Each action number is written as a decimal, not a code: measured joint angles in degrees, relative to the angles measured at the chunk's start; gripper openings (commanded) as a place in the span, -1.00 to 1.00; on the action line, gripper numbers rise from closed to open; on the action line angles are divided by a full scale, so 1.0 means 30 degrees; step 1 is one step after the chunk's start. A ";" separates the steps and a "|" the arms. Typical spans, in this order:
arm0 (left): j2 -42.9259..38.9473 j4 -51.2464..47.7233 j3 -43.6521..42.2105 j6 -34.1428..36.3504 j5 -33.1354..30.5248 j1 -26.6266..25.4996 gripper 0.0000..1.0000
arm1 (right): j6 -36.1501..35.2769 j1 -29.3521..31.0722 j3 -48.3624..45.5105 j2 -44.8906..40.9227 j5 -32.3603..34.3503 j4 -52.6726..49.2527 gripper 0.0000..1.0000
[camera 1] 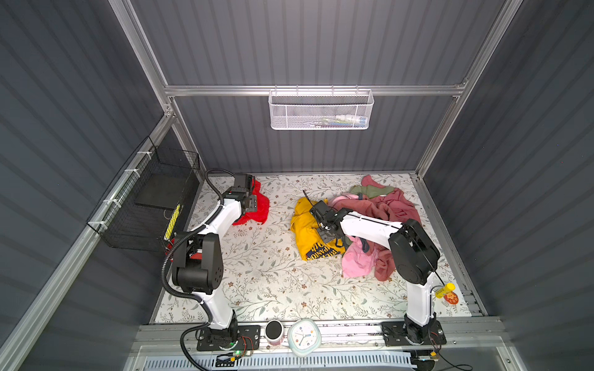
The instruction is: Pick out a specific cloth from the pile
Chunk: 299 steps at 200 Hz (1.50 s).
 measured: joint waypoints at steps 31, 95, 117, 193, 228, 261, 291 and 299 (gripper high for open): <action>0.1559 0.0182 0.1341 0.0102 -0.0117 -0.0051 0.66 | 0.0000 -0.0364 -0.1144 -0.0554 -0.0175 0.0627 -0.57; 0.5013 -0.0131 0.3563 0.0189 0.0095 -0.0044 0.56 | -0.0415 -0.0408 -0.1443 -0.1464 -0.1173 0.1005 -0.03; 0.5916 -0.0226 0.4007 0.0189 0.0109 0.0029 0.55 | -0.0204 -0.0408 -0.1450 -0.2433 -0.1348 0.1042 0.27; 0.6353 -0.0248 0.4080 0.0175 0.1268 0.0546 0.56 | 0.0066 -0.0408 -0.1450 -0.7329 -0.1647 0.1209 0.98; 0.5056 -0.0036 0.2834 0.0131 0.1341 0.0525 0.69 | 0.0197 -0.0408 -0.2273 -0.9151 -0.1690 0.1399 0.98; 0.2193 0.0226 0.0976 -0.0051 0.0823 0.0036 0.97 | -0.0095 -0.0568 -0.4845 -1.2254 -0.1137 0.2025 0.98; -0.0226 0.0852 -0.0721 -0.0299 0.0000 -0.0816 1.00 | -0.0947 -0.1734 -0.7912 -1.5642 -0.0313 0.3082 0.98; -0.0787 0.1071 -0.1260 -0.0437 -0.0160 -0.1020 1.00 | -0.1188 -0.2295 -0.8823 -1.6553 -0.0153 0.3555 0.98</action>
